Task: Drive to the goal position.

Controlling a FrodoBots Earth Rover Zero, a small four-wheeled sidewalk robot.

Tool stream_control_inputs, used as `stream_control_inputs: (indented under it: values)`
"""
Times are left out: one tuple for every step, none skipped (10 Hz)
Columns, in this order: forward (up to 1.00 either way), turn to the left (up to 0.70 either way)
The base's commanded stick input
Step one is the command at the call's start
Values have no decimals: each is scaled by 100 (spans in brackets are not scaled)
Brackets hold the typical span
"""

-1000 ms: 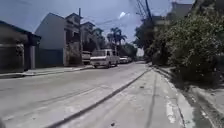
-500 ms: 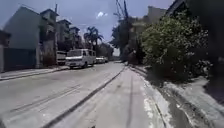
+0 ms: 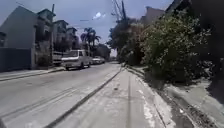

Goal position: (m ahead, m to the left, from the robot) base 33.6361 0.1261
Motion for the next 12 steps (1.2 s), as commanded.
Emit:
stream_control_inputs:
  values:
    - [100, 3]
    - [100, 3]
    - [100, 3]
    - [100, 3]
    - [100, 3]
    - [100, 3]
    - [100, 3]
    - [100, 24]
    - [100, 43]
    - [100, 31]
    - [100, 3]
    - [100, 3]
